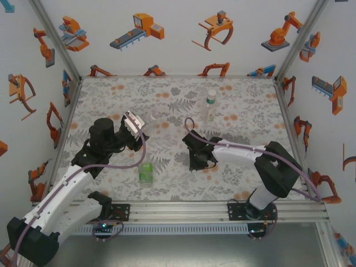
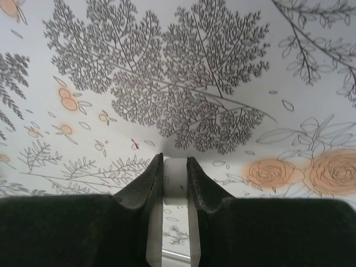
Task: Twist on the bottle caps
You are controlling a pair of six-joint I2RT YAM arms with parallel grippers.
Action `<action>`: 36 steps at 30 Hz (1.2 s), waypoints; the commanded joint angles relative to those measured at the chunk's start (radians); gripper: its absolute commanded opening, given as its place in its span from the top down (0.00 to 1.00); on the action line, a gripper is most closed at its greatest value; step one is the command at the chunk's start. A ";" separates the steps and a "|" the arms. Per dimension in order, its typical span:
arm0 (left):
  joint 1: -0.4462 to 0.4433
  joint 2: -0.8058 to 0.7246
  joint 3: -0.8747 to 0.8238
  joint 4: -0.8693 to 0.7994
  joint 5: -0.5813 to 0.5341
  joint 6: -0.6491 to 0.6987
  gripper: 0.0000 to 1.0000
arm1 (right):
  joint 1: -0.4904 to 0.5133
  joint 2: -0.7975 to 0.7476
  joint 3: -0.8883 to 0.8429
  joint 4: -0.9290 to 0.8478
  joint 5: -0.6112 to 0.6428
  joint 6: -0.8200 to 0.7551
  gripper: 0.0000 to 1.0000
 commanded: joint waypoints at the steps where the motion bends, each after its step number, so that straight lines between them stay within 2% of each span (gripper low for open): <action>1: -0.004 -0.017 0.003 0.010 0.006 -0.005 1.00 | -0.048 -0.022 -0.065 0.146 -0.062 0.035 0.87; 10: -0.004 -0.019 0.003 0.010 0.007 -0.007 1.00 | -0.230 -0.098 -0.358 0.618 -0.252 0.151 0.81; 13: -0.004 -0.026 -0.002 0.014 0.002 -0.007 1.00 | -0.281 -0.102 -0.431 0.675 -0.280 0.175 0.77; 15: -0.004 -0.025 -0.003 0.016 0.000 -0.008 1.00 | -0.291 -0.116 -0.447 0.622 -0.259 0.175 0.75; 19: -0.004 -0.014 0.002 0.012 0.014 -0.010 1.00 | -0.293 -0.145 -0.408 0.425 -0.193 0.154 0.61; 22: -0.004 -0.009 0.007 0.010 0.017 -0.009 1.00 | -0.284 -0.161 -0.379 0.366 -0.169 0.138 0.57; 31: -0.004 0.008 0.022 -0.013 0.035 -0.010 1.00 | -0.185 -0.017 -0.132 0.053 -0.009 0.000 0.55; 36: -0.004 0.001 0.013 -0.004 0.022 -0.008 1.00 | -0.162 -0.005 -0.106 0.062 -0.032 0.018 0.55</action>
